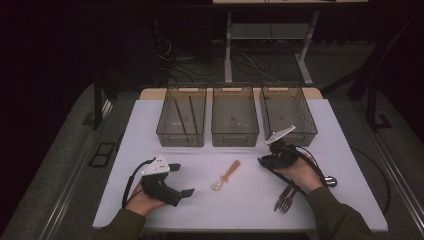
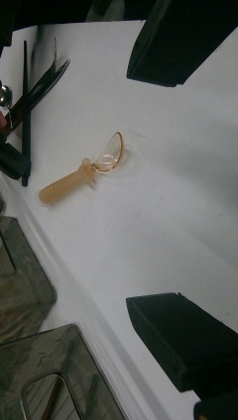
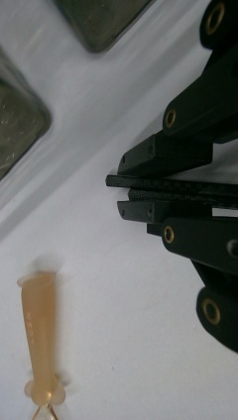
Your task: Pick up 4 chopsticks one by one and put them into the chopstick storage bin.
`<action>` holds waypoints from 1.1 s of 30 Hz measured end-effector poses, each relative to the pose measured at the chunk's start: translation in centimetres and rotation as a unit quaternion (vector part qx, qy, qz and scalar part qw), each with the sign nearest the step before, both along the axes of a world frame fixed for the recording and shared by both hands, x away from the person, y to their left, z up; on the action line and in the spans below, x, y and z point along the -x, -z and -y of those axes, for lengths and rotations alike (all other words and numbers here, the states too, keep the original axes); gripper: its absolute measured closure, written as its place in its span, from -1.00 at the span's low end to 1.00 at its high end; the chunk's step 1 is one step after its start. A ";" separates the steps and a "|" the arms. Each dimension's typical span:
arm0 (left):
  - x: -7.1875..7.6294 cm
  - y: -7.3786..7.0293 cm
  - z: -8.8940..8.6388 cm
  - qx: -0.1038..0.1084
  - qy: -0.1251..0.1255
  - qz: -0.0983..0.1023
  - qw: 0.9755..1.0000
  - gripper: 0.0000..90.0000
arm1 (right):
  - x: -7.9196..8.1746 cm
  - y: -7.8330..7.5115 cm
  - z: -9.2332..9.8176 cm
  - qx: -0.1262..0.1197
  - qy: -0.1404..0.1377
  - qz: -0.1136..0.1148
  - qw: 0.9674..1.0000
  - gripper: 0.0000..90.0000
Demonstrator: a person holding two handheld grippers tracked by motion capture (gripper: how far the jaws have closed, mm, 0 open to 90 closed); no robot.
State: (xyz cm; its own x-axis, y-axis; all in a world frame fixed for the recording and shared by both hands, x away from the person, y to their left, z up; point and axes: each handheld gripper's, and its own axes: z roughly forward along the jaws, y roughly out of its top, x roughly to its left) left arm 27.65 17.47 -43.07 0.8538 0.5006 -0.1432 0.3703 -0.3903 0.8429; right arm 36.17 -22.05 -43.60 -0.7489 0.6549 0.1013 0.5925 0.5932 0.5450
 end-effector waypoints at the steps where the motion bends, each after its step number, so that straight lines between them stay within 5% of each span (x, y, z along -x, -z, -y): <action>1: 0.0 0.0 0.0 0.002 -0.001 0.001 1.000 -1.00 | 0.1 0.0 -0.3 -0.002 -0.012 -0.001 1.000 0.73; 12: 0.0 0.0 0.0 0.001 0.000 0.000 1.000 -1.00 | 0.6 0.0 -2.1 -0.002 -0.044 0.002 0.999 0.73; 16: 0.0 0.0 0.0 0.003 0.000 0.000 1.000 -1.00 | 0.6 -0.2 -1.9 -0.016 -0.040 0.002 0.999 0.55; 23: 0.0 0.2 0.0 0.003 0.002 -0.004 1.000 -1.00 | 1.3 -1.8 -0.3 -0.074 -0.028 0.020 0.997 0.13; 33: -0.1 0.3 0.0 -0.002 -0.003 0.002 1.000 -1.00 | 3.5 -3.4 3.1 -0.112 0.002 0.055 0.992 -0.02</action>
